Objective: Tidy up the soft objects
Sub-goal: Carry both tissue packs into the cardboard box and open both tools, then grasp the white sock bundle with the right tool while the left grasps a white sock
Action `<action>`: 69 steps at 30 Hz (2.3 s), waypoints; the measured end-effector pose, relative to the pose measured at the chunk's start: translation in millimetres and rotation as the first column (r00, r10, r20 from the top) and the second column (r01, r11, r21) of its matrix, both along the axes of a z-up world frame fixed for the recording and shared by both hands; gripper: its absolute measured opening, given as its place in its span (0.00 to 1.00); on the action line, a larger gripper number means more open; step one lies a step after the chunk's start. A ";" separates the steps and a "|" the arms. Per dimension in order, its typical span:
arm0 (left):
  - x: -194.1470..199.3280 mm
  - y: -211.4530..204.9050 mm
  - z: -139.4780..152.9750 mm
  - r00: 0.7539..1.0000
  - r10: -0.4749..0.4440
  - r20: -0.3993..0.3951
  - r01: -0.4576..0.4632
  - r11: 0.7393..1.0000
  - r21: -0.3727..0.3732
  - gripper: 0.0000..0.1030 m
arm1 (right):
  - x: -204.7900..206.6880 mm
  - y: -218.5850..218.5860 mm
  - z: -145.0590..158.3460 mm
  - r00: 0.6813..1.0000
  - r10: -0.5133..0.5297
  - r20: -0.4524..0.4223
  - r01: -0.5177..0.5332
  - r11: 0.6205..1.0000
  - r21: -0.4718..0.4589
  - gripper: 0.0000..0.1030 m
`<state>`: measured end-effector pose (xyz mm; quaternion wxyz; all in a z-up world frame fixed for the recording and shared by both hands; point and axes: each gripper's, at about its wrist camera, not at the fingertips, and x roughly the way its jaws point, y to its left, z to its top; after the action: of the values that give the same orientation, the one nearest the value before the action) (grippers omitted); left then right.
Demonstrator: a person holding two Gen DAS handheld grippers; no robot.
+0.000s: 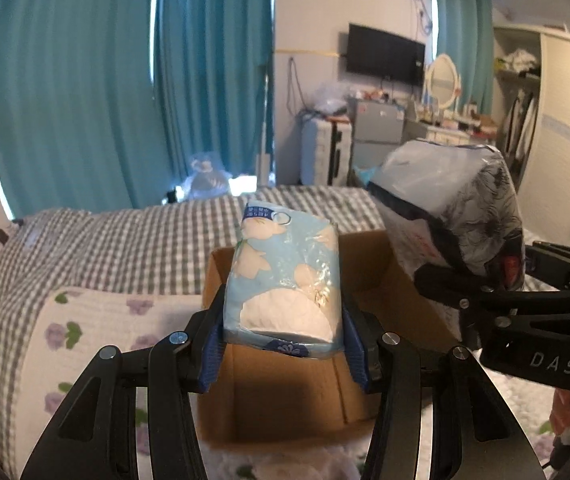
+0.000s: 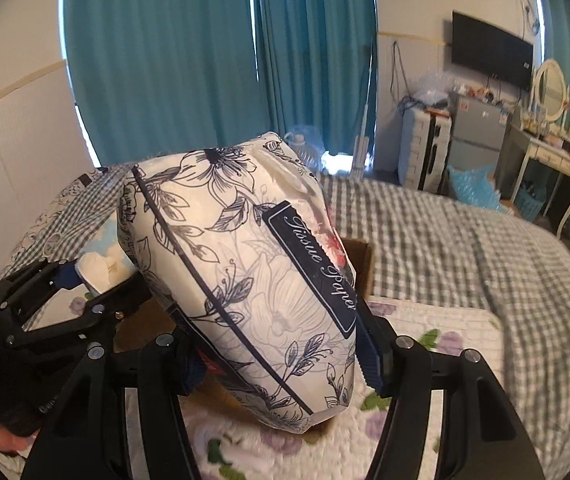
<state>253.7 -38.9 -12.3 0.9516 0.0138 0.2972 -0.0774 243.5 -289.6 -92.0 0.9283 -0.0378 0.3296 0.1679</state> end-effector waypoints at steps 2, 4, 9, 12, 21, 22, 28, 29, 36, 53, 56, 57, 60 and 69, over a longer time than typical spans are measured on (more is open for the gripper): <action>10.6 0.1 -9.5 1.000 0.006 -0.013 -0.006 1.000 0.013 0.48 | 14.5 3.3 -12.0 1.000 0.005 -0.019 -0.006 1.000 -0.005 0.59; 19.2 2.0 -17.1 0.999 0.007 -0.032 -0.007 1.000 0.004 0.51 | 24.2 5.2 -21.5 1.000 0.003 -0.029 -0.003 1.000 -0.011 0.59; 24.7 1.4 -29.8 0.999 0.005 -0.053 -0.004 1.000 0.008 0.74 | 34.2 3.5 -29.2 0.999 -0.008 -0.038 0.008 1.000 0.024 0.64; 15.9 -7.6 -25.6 1.000 0.007 -0.015 -0.006 0.998 0.063 0.78 | 33.9 -2.7 -24.4 0.999 -0.025 -0.035 0.026 0.999 0.044 0.71; -19.9 7.6 16.5 0.999 0.029 0.014 -0.030 0.998 0.047 0.78 | -7.5 -15.1 34.1 0.997 -0.062 0.049 0.059 0.996 0.069 0.85; -26.7 10.0 24.6 0.999 0.032 0.026 -0.034 0.998 0.046 0.78 | -15.5 -15.4 42.2 0.996 -0.063 0.061 0.059 0.996 0.068 0.85; -92.2 21.2 86.4 0.989 0.029 0.148 -0.033 0.999 0.029 0.82 | -83.3 -26.4 99.2 0.987 -0.078 0.141 0.071 0.996 0.048 0.86; -104.6 22.3 95.8 0.986 0.028 0.167 -0.033 0.999 0.030 0.86 | -97.0 -29.5 106.4 0.985 -0.079 0.151 0.073 0.996 0.049 0.86; -173.5 30.0 123.6 0.976 0.022 0.218 -0.023 1.000 0.003 0.91 | -184.0 -43.2 135.6 0.976 -0.081 0.204 0.077 0.997 0.026 0.92; -204.7 8.5 -21.2 0.997 0.023 -0.079 -0.023 1.000 -0.005 0.91 | -221.0 -69.7 -26.6 0.991 -0.121 -0.048 0.117 0.989 -0.086 0.92; -200.7 3.2 -60.9 0.983 0.030 -0.181 -0.034 0.999 -0.020 0.91 | -210.9 -69.7 -68.6 0.985 -0.126 -0.119 0.114 0.988 -0.103 0.92; -200.6 1.0 -75.8 0.977 0.033 -0.210 -0.036 0.999 -0.010 0.91 | -206.0 -68.7 -79.5 0.982 -0.127 -0.141 0.113 0.988 -0.103 0.92; -200.7 -7.1 -106.7 0.961 0.041 -0.272 -0.038 0.999 0.014 0.91 | -189.4 -71.5 -111.8 0.968 -0.145 -0.204 0.127 0.987 -0.100 0.92; -200.4 -10.1 -152.0 0.935 0.087 -0.345 -0.079 0.996 0.038 0.91 | -142.4 -83.1 -166.4 0.923 -0.203 -0.328 0.181 0.979 -0.097 0.87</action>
<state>53.3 -49.0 -164.3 0.8868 -0.0015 0.4609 -0.0348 101.1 -372.8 -258.4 0.8686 -0.0061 0.4905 0.0696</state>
